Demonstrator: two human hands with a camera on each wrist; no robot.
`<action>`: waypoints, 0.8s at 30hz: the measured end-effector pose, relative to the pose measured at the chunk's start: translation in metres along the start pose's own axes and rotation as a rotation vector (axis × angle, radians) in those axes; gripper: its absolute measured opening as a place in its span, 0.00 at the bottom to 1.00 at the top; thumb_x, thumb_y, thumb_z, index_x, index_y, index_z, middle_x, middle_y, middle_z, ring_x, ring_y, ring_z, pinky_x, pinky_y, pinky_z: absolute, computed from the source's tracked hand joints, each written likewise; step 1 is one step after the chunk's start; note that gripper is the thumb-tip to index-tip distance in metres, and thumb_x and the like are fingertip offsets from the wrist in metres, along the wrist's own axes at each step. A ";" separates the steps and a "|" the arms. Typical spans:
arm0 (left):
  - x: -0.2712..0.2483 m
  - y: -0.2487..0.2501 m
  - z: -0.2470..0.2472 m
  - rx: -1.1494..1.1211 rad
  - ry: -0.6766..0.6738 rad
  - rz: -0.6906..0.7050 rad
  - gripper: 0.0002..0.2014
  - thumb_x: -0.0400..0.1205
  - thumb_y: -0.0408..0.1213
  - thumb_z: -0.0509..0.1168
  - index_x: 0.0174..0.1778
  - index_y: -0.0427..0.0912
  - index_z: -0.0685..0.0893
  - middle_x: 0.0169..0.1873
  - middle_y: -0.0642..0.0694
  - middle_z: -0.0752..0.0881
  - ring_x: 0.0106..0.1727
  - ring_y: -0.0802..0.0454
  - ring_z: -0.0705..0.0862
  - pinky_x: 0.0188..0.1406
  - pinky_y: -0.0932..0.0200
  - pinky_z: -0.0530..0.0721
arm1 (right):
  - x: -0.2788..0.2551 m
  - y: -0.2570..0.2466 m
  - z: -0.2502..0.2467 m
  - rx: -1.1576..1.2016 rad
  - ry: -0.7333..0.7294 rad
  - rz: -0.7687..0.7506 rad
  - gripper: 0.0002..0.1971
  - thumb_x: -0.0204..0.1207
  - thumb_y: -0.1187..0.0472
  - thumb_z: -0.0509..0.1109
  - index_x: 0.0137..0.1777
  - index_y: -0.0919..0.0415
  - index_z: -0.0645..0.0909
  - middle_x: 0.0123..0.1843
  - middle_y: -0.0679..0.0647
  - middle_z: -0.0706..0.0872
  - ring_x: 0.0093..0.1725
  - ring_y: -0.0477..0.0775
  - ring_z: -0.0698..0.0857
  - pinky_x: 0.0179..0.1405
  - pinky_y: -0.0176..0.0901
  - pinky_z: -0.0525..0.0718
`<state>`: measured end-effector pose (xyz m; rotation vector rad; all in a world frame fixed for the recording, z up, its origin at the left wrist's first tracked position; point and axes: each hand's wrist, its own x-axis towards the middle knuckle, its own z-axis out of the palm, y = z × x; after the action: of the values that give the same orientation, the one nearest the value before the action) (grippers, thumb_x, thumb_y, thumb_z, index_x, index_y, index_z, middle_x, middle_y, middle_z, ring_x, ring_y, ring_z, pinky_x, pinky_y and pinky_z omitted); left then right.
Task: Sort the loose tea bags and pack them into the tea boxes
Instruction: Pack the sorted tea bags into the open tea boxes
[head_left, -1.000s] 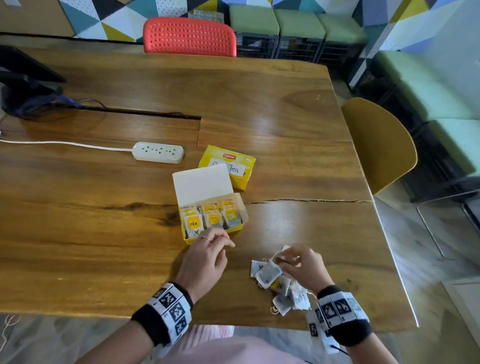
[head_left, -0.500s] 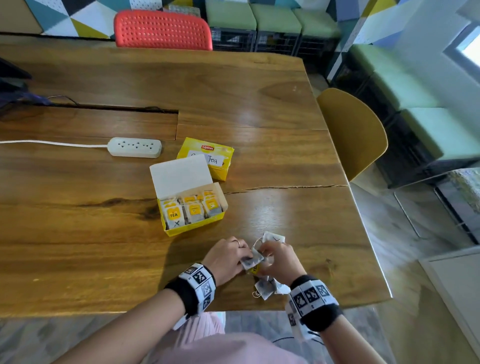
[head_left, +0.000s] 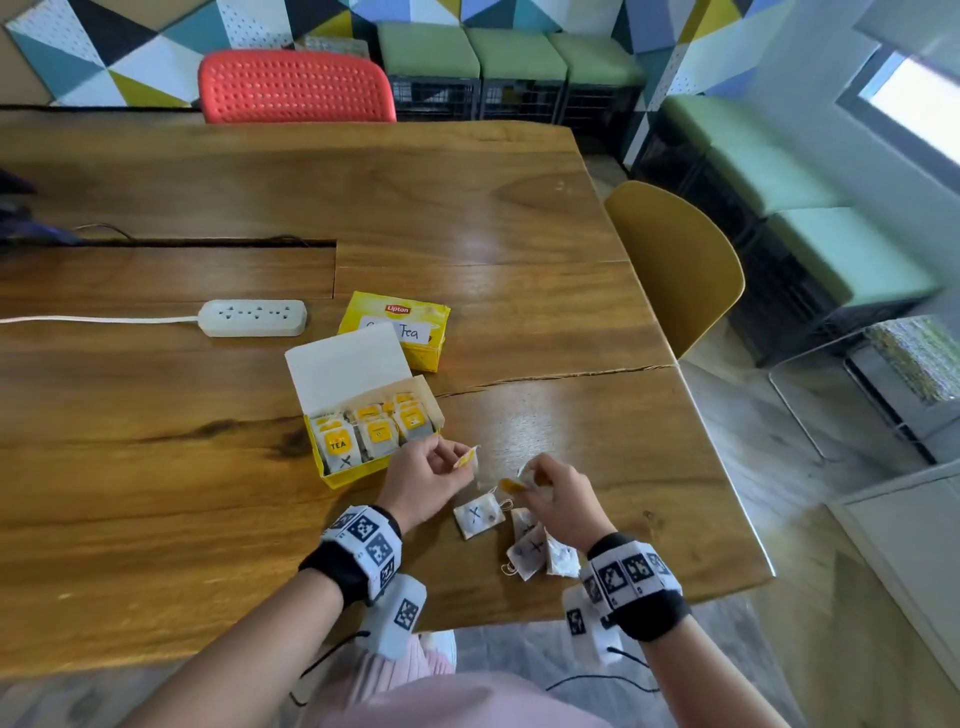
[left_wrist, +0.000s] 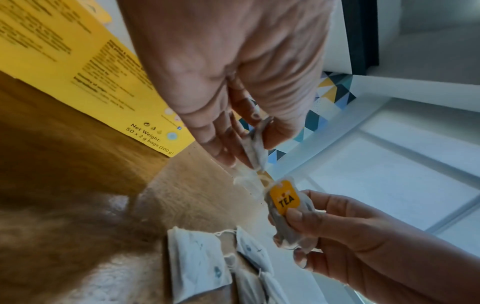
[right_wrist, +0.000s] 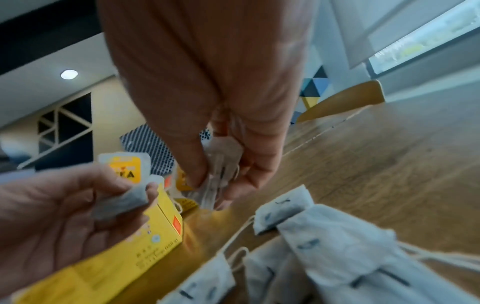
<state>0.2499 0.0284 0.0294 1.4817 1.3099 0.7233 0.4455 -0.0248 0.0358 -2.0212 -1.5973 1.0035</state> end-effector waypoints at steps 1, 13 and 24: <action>0.001 0.001 -0.001 -0.011 0.003 -0.012 0.12 0.73 0.33 0.75 0.32 0.46 0.78 0.38 0.53 0.87 0.33 0.63 0.83 0.32 0.72 0.80 | 0.000 -0.002 -0.003 0.097 0.018 0.025 0.13 0.72 0.48 0.77 0.41 0.54 0.77 0.40 0.51 0.89 0.40 0.51 0.86 0.40 0.44 0.83; 0.007 0.004 0.000 -0.099 -0.099 -0.120 0.07 0.80 0.39 0.68 0.53 0.51 0.80 0.46 0.46 0.89 0.47 0.46 0.88 0.51 0.38 0.87 | -0.004 -0.029 -0.013 0.655 -0.088 0.188 0.14 0.77 0.72 0.71 0.62 0.66 0.80 0.51 0.63 0.88 0.40 0.54 0.89 0.32 0.39 0.85; 0.000 0.012 -0.005 -0.144 -0.151 -0.126 0.11 0.76 0.38 0.74 0.53 0.42 0.86 0.46 0.43 0.90 0.48 0.45 0.89 0.50 0.44 0.89 | -0.001 -0.040 -0.015 0.778 -0.025 0.189 0.09 0.77 0.62 0.72 0.49 0.70 0.83 0.38 0.60 0.87 0.32 0.49 0.85 0.30 0.34 0.82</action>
<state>0.2501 0.0309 0.0422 1.3008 1.1988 0.5993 0.4290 -0.0118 0.0730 -1.6114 -0.8171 1.4371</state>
